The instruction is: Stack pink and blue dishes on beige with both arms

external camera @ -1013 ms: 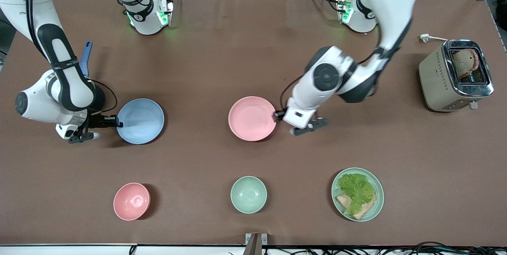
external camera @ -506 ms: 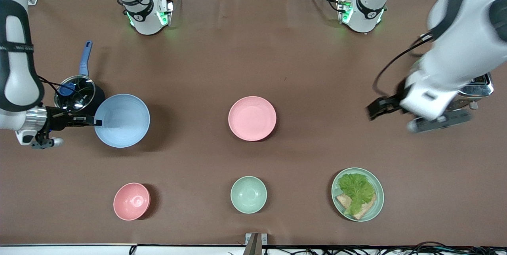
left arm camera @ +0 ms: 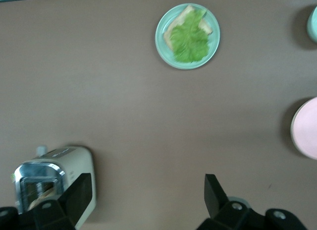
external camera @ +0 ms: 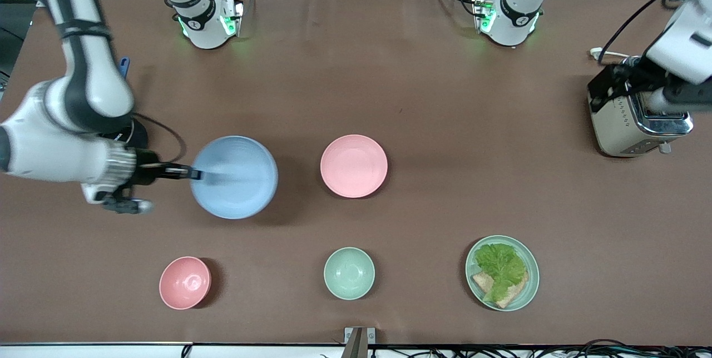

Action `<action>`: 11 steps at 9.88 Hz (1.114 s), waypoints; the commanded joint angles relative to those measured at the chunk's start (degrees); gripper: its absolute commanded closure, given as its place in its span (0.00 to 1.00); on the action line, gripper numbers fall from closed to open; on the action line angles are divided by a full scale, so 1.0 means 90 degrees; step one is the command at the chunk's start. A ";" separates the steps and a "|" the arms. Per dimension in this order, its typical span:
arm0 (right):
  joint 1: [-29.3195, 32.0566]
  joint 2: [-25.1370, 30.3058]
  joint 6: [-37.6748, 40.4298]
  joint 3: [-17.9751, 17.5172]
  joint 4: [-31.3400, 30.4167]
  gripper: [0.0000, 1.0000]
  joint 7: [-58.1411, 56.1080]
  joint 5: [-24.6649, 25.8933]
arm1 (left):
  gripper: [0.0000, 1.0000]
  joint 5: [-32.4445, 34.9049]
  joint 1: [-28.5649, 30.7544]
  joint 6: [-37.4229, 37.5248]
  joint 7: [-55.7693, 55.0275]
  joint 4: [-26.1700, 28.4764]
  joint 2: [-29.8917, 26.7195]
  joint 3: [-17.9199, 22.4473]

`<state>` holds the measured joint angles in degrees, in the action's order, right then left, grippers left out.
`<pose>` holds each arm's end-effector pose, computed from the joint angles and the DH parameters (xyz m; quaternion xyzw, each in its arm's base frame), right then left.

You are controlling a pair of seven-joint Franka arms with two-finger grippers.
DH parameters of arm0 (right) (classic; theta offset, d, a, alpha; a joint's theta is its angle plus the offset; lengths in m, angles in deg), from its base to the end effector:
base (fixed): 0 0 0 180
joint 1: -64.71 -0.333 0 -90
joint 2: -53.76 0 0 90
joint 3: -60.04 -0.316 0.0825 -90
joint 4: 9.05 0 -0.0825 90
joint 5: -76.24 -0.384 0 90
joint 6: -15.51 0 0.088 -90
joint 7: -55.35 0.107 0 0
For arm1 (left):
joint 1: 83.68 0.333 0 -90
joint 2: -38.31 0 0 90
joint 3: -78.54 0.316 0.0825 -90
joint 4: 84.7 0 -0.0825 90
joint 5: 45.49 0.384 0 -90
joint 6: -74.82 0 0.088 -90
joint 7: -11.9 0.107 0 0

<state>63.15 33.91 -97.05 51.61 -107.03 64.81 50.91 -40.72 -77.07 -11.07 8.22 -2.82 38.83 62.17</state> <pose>0.6306 0.1308 0.3903 -0.9695 0.0916 0.0815 0.2122 0.5430 -0.0830 0.6799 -0.9975 0.0487 -0.0351 0.0363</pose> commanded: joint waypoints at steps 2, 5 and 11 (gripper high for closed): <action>-0.0284 0.0115 -0.1862 -0.1208 -0.0946 0.99 0.1572 -0.0057 | 0.00 -0.0344 -0.0539 0.0216 0.0701 0.0832 -0.0555 0.1096; -0.0782 -0.0176 -0.4205 -0.1865 -0.1922 0.99 0.2279 -0.0057 | 0.00 -0.0295 -0.0735 0.0217 0.0634 0.0804 -0.0585 0.1409; -0.1048 -0.0577 -0.5500 -0.2110 -0.2717 0.97 0.2280 -0.0047 | 0.00 -0.0295 -0.0725 0.0187 0.0623 0.0755 -0.0516 0.1399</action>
<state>53.48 28.21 -144.82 33.41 -130.06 84.92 50.90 -43.15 -82.98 -9.25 14.16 2.12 34.20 74.32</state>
